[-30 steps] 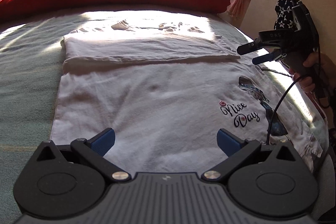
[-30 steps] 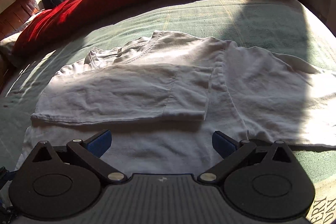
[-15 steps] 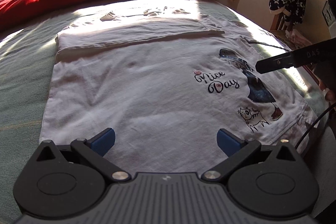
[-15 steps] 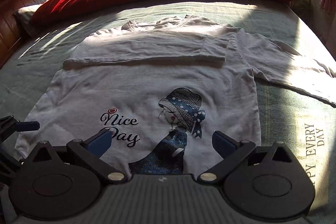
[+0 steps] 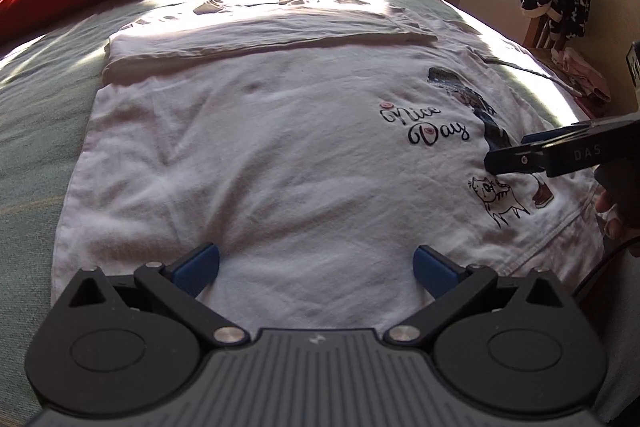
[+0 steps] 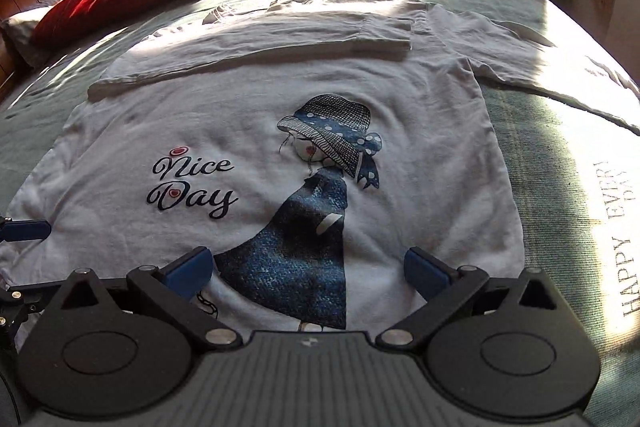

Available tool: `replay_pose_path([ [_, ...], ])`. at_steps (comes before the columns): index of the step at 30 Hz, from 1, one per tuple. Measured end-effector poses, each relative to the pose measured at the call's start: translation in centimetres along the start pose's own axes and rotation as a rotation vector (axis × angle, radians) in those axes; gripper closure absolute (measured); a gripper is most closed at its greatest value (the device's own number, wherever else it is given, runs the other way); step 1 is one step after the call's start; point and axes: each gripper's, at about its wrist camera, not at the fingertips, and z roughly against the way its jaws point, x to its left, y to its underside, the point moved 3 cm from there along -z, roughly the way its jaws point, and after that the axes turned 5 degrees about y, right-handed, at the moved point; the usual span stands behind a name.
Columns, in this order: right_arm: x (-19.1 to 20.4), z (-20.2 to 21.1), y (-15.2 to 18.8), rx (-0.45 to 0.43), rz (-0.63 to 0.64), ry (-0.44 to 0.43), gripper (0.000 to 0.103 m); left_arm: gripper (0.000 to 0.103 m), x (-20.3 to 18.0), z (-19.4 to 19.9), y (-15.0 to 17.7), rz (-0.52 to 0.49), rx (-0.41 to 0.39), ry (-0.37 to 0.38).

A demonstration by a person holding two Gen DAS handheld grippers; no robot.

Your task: Fold clothes

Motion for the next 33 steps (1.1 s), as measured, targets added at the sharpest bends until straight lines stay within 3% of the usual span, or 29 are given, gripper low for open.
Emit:
replay_pose_path([
  [4, 0.7, 0.0, 0.7, -0.029, 0.076, 0.029, 0.000, 0.001, 0.1, 0.2, 0.3, -0.011, -0.021, 0.011],
  [12, -0.2, 2.8, 3.4, -0.057, 0.105, 0.051, 0.000, 0.001, -0.1, 1.7, 1.1, -0.027, -0.042, -0.007],
  [16, -0.8, 4.0, 5.3, -0.070, 0.084, 0.053, 0.000, 0.001, -0.2, 3.9, 1.2, -0.010, -0.089, 0.060],
  [18, -1.1, 4.2, 5.7, -0.083, 0.062, 0.048, 0.000, 0.001, -0.3, 4.2, 1.6, -0.024, -0.074, 0.073],
  [22, -1.1, 4.0, 6.0, -0.105, 0.041, 0.051, 0.000, 0.001, 1.2, 4.1, 3.5, 0.018, -0.008, 0.006],
  [25, -1.0, 4.0, 6.3, -0.118, 0.051, 0.059, 0.000, 0.001, 2.8, 5.5, 4.5, 0.072, -0.016, -0.012],
  [30, -1.0, 3.9, 6.6, -0.141, 0.050, 0.057, 0.000, 0.001, 3.9, 7.2, 2.2, 0.133, -0.096, 0.022],
  [33, -0.7, 3.8, 6.8, -0.153, 0.054, 0.077, 0.000, 0.001, 4.1, 5.3, 0.1, 0.147, -0.114, 0.063],
])
